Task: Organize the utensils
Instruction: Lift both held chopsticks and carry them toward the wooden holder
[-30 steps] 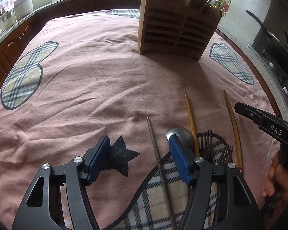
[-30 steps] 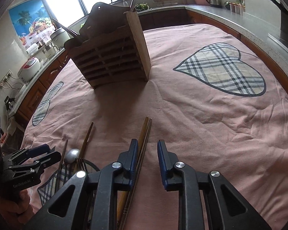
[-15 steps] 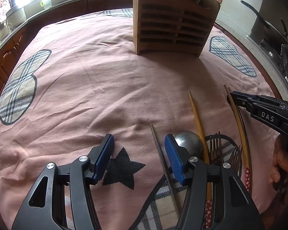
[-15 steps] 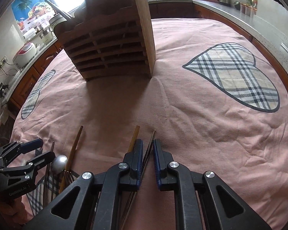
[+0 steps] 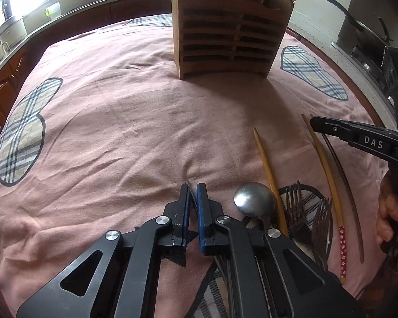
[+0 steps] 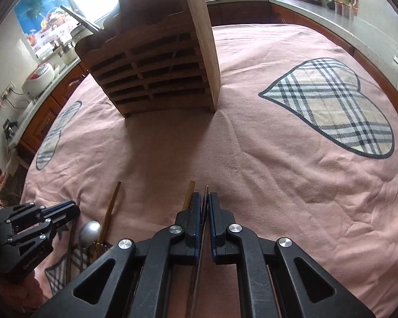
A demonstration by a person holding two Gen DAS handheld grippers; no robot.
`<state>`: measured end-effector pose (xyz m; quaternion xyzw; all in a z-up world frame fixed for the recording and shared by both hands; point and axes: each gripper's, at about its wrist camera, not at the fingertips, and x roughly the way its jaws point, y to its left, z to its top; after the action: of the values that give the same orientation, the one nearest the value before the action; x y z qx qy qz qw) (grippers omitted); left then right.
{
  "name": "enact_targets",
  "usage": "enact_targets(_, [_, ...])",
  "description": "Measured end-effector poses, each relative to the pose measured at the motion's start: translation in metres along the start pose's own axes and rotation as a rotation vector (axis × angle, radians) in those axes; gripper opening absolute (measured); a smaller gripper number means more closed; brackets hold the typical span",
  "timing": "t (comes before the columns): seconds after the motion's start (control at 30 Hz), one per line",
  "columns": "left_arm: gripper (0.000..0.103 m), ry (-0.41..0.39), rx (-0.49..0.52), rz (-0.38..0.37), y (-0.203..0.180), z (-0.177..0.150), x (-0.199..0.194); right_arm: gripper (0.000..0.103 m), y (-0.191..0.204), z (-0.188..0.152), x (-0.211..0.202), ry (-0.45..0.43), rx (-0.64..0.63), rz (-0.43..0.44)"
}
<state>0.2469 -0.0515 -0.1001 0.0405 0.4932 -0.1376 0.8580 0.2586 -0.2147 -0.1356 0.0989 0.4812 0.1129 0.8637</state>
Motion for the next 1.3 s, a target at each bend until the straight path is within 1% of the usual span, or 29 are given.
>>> enact_targets(0.07, [0.000,0.000,-0.018,-0.025,0.003,-0.003,-0.005,0.004,-0.001,-0.001,-0.011,-0.023,0.017,0.026])
enact_targets(0.17, [0.000,-0.009,-0.056,-0.067,0.011,-0.006,-0.015,0.004,-0.004,-0.003,-0.027,-0.048,0.035,0.064])
enact_targets(0.33, [0.000,-0.027,-0.087,-0.081,0.017,-0.009,-0.030,0.004,-0.002,-0.006,-0.048,-0.092,0.041,0.087])
enact_targets(0.43, [0.000,0.001,-0.112,-0.107,0.019,-0.007,-0.027,0.004,0.000,-0.006,-0.056,-0.101,0.037,0.093])
enact_targets(0.47, [0.002,0.015,-0.117,-0.097,0.018,-0.006,-0.024,0.004,0.001,-0.007,-0.057,-0.105,0.034,0.091])
enact_targets(0.5, [0.008,0.029,-0.116,-0.080,0.017,-0.004,-0.020,0.004,0.001,-0.007,-0.058,-0.108,0.031,0.089])
enact_targets(0.57, [0.020,0.039,-0.108,-0.071,0.013,-0.002,-0.014,0.004,0.001,-0.008,-0.059,-0.112,0.033,0.093])
enact_targets(0.63, [0.021,0.063,-0.082,-0.052,0.007,0.000,-0.005,0.004,0.000,-0.010,-0.059,-0.114,0.039,0.098])
enact_targets(0.67, [0.024,0.080,-0.073,-0.046,0.005,0.000,0.000,0.004,-0.001,-0.010,-0.058,-0.114,0.043,0.103])
enact_targets(0.7, [0.029,0.068,-0.057,-0.036,0.001,0.001,0.000,0.004,-0.003,-0.011,-0.058,-0.113,0.047,0.105])
enact_targets(0.77, [0.033,0.074,-0.008,-0.008,-0.008,0.004,0.003,0.004,-0.005,-0.012,-0.056,-0.114,0.055,0.111])
enact_targets(0.83, [0.032,0.060,0.051,0.041,-0.018,0.005,0.007,0.004,-0.007,-0.013,-0.056,-0.113,0.061,0.119])
enact_targets(0.87, [0.028,0.053,0.075,0.058,-0.022,0.006,0.008,0.004,-0.008,-0.013,-0.055,-0.113,0.064,0.123])
enact_targets(0.9, [0.017,0.049,0.082,0.057,-0.022,0.007,0.009,0.004,-0.009,-0.014,-0.054,-0.112,0.067,0.126])
enact_targets(0.93, [0.010,0.049,0.081,0.056,-0.021,0.007,0.009,0.004,-0.009,-0.014,-0.054,-0.113,0.071,0.129])
enact_targets(0.97, [0.006,0.050,0.073,0.050,-0.019,0.008,0.010,0.004,-0.010,-0.014,-0.054,-0.113,0.073,0.131])
enact_targets(1.07, [0.005,0.048,0.045,0.025,-0.013,0.007,0.007,0.004,-0.013,-0.014,-0.057,-0.122,0.078,0.137])
enact_targets(1.17, [0.003,-0.003,0.022,0.002,-0.012,0.005,-0.010,0.004,-0.013,-0.013,-0.063,-0.138,0.077,0.143])
enact_targets(1.3, [0.003,-0.085,-0.013,-0.033,-0.006,0.002,-0.045,0.004,-0.011,-0.012,-0.075,-0.165,0.071,0.160])
